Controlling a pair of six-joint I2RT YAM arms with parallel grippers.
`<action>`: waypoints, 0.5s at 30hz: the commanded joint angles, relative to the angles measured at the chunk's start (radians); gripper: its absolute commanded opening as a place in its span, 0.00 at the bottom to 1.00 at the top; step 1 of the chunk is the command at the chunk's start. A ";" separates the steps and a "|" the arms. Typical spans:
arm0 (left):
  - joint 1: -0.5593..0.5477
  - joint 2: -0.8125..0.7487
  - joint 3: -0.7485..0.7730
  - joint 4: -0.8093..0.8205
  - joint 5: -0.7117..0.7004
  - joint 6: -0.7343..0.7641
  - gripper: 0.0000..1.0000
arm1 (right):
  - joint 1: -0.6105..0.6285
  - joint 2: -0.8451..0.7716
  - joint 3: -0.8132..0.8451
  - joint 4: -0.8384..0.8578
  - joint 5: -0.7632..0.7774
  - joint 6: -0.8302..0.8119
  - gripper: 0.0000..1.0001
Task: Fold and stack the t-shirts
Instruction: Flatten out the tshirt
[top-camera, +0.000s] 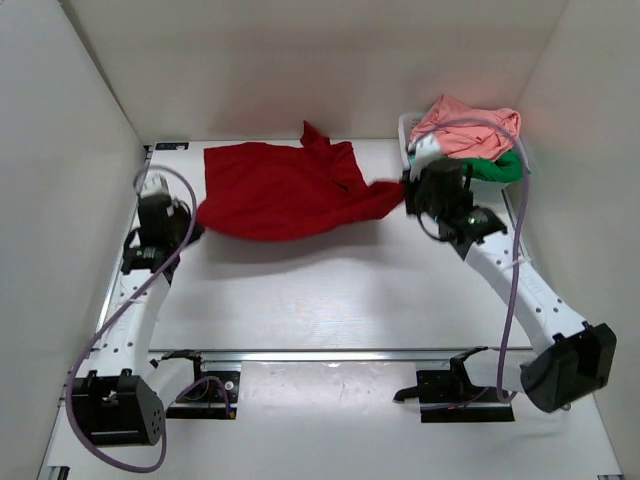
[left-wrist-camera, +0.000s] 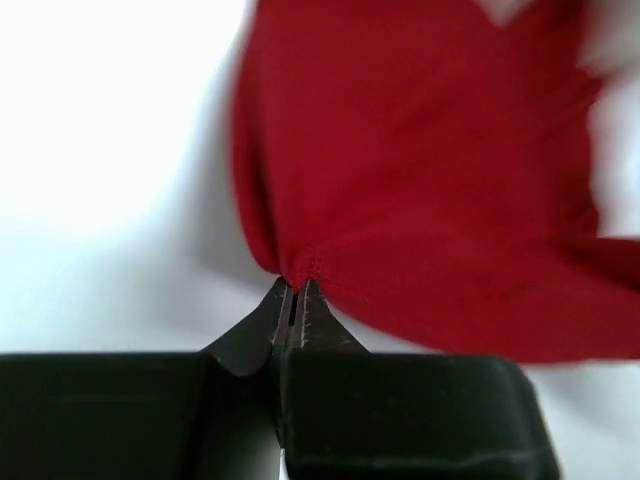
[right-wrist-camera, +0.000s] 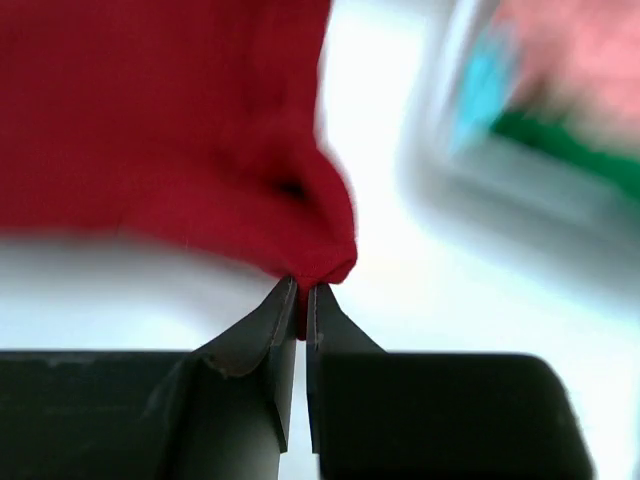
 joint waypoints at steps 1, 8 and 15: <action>0.036 -0.128 -0.122 -0.087 -0.016 -0.065 0.04 | 0.058 -0.181 -0.145 -0.066 0.002 0.205 0.00; -0.007 -0.202 -0.229 -0.258 0.016 -0.165 0.03 | 0.007 -0.311 -0.294 -0.323 -0.126 0.326 0.00; -0.047 -0.384 -0.355 -0.379 -0.011 -0.243 0.03 | -0.037 -0.342 -0.397 -0.411 -0.234 0.331 0.00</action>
